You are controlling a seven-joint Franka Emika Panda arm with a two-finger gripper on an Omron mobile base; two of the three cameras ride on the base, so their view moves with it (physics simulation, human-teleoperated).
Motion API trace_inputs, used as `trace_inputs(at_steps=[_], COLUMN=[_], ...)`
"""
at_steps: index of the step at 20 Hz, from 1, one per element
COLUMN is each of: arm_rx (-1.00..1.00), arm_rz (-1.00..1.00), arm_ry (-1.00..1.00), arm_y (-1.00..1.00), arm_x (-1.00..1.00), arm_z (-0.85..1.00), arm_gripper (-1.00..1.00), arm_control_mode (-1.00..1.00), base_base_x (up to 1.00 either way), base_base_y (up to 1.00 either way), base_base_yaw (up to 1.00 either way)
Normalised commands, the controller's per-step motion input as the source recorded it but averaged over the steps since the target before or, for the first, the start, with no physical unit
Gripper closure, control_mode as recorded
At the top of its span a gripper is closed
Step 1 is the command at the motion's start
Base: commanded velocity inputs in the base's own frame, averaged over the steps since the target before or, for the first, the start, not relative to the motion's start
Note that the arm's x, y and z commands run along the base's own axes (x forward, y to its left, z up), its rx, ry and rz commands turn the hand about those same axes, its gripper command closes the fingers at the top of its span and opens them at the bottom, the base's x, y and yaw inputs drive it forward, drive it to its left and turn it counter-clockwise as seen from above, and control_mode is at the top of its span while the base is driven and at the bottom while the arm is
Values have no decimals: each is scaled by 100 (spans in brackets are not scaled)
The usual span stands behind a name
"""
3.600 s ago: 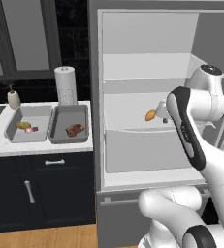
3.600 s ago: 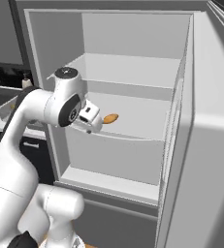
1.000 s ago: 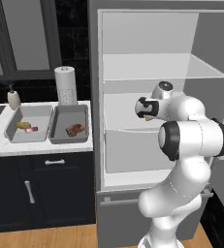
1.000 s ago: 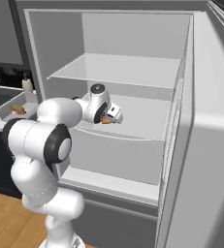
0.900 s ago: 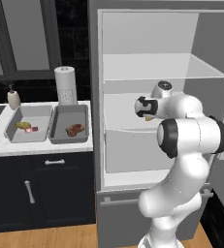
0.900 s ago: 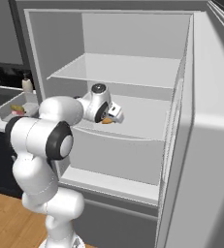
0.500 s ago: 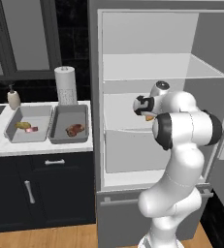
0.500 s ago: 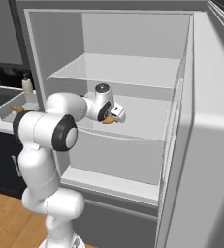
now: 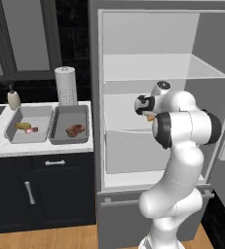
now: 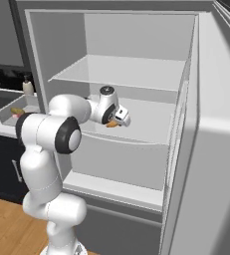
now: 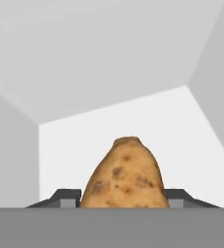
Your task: Place one potato and one steak in each tupperware on the nearby counter, to pack two identical lunches.
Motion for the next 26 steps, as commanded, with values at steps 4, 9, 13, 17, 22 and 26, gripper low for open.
trace_inputs(at_steps=[4, 9, 13, 17, 22, 26], arm_rx=[0, 0, 0, -2, -3, -3], arm_rz=[12, 19, 21, 25, 27, 20], arm_ry=[2, -2, -1, -2, 0, 0], arm_y=[-6, -22, -7, 0, 0, 1], arm_x=[-26, -73, -86, -45, -84, -100], arm_z=[-23, 0, 0, 38, 59, 63], arm_gripper=[100, 100, 100, 100, 100, 100], arm_control_mode=[-100, -100, -100, -100, -100, -100], base_base_x=[0, 0, 0, 0, 0, 0], base_base_y=[0, 0, 0, 0, 0, 0], base_base_yaw=[0, 0, 0, 0, 0, 0])
